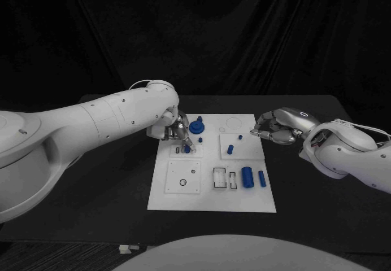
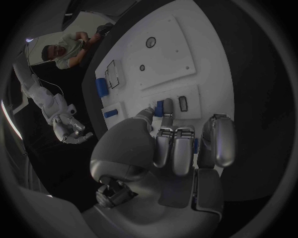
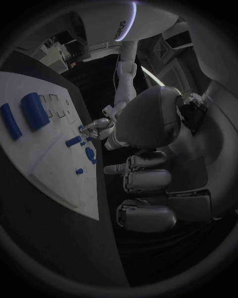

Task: Assemble the parts on the task board

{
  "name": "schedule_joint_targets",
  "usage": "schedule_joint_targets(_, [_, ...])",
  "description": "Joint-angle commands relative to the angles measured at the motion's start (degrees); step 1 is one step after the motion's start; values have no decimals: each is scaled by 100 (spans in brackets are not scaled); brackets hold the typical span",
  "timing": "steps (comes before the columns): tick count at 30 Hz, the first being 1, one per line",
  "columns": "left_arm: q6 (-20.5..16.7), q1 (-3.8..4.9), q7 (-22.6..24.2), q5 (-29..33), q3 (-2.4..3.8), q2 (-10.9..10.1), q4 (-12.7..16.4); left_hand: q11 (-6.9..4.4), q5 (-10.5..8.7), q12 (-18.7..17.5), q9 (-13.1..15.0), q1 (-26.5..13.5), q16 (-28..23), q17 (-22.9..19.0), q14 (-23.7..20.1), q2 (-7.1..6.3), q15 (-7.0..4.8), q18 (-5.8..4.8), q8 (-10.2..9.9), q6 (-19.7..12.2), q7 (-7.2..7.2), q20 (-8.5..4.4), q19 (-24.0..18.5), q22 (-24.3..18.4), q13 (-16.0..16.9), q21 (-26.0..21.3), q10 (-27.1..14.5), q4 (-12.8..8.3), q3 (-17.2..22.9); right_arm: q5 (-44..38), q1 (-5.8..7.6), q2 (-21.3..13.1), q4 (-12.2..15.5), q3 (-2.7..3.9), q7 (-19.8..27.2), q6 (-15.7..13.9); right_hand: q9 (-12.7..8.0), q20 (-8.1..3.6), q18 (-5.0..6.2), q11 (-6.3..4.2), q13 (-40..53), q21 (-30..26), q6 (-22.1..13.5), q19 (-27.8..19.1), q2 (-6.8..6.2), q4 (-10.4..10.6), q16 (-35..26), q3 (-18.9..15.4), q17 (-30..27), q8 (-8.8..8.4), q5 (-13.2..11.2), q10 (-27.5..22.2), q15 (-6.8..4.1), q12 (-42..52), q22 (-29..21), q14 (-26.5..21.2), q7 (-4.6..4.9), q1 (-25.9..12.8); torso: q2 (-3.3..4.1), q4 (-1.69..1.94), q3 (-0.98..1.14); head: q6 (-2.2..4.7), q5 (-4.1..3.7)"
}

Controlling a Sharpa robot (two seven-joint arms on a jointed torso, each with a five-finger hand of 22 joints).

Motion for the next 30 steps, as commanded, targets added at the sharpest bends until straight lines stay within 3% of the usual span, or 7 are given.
schedule_joint_targets(1, [1,-15,152,44,4,-2,14,-43,75,19,14,35,15,1505,606,-30,-12,97,29,-31,4,-4,-50,1040,1510,-43,599,-2,49,-12,-12,-4,0,3,-79,-38,-8,55,86,31,1509,-20,49,111,26,5,-20,-13,727,-30,19,610,41,15,1138,436,0,-32,-3,-1,0,-1,3])
schedule_joint_targets(10, [-50,-17,185,44,4,1,-9,-41,183,19,37,1,15,1505,606,-59,-12,102,31,-43,10,-5,-65,1034,1510,-64,599,1,103,-12,-12,2,-2,3,-84,-18,-9,55,88,31,1509,-28,51,107,27,5,-29,-13,714,-31,19,610,41,15,1135,433,0,-32,-2,1,-1,-1,15])
schedule_joint_targets(27, [-199,-21,312,44,4,7,-17,-11,-54,19,79,-169,15,1505,606,-142,10,109,8,-113,45,11,-92,1022,1510,-103,599,84,119,-12,-13,3,2,3,-97,0,-9,55,88,31,1509,-28,51,107,27,5,-29,-13,714,-31,19,610,41,15,1135,433,0,-32,-1,1,-1,-1,19])
schedule_joint_targets(29, [-184,-21,314,44,4,3,-10,-19,94,19,113,-106,15,1505,606,-152,9,110,33,-98,30,10,-89,1024,1510,-98,599,23,184,-12,-13,4,1,3,-97,0,-9,55,88,31,1509,-28,51,107,27,5,-29,-13,714,-31,19,610,41,15,1135,433,0,-32,-1,0,-1,-1,23])
schedule_joint_targets(30, [-177,-21,314,44,4,0,-6,-43,329,19,182,-20,15,1505,606,-179,-7,111,99,-46,1,3,-88,1024,1510,-97,599,-67,267,-12,-13,5,0,3,-98,0,-9,55,88,31,1509,-28,51,107,27,5,-29,-13,714,-31,19,610,41,15,1135,433,0,-32,0,0,-1,-1,22])
